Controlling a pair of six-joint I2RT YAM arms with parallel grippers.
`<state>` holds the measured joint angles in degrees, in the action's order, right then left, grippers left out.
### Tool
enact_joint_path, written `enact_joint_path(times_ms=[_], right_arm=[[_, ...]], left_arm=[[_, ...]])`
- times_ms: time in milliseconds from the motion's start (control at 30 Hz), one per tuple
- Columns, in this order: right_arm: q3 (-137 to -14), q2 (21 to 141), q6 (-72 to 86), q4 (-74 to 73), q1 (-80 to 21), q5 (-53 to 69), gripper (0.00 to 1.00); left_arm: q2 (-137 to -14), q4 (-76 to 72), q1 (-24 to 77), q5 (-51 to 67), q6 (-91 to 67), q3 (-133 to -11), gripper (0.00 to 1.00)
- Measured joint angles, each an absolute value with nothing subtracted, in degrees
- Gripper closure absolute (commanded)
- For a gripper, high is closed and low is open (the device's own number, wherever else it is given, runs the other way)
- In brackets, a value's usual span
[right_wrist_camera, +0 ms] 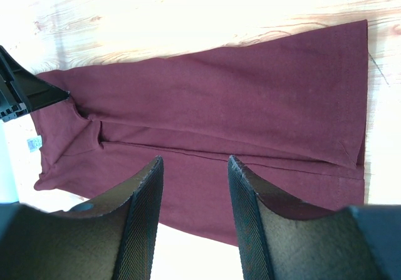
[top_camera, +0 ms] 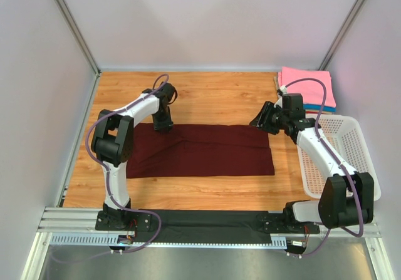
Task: Fold and stack the t-shirts
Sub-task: Fold the tshirt
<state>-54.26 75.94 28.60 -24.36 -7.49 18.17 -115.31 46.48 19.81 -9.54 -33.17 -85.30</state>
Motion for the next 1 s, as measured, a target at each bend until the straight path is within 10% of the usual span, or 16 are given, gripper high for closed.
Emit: enact_joint_path(times_ms=[433, 600, 1000], right_arm=[[-54.3, 75.9, 28.4, -24.4, -7.5, 18.6, 0.53], [-54.3, 75.6, 28.2, -24.4, -7.5, 18.6, 0.53], [-54.3, 75.5, 28.0, -24.4, -7.5, 18.6, 0.53]], left_arm=[[-115.9, 47.5, 19.9, -9.1, -33.5, -86.1, 0.66], [-116.1, 47.4, 20.2, -9.1, -34.4, -86.1, 1.00], [-112.1, 50.7, 23.4, -12.6, -34.9, -86.0, 1.00]])
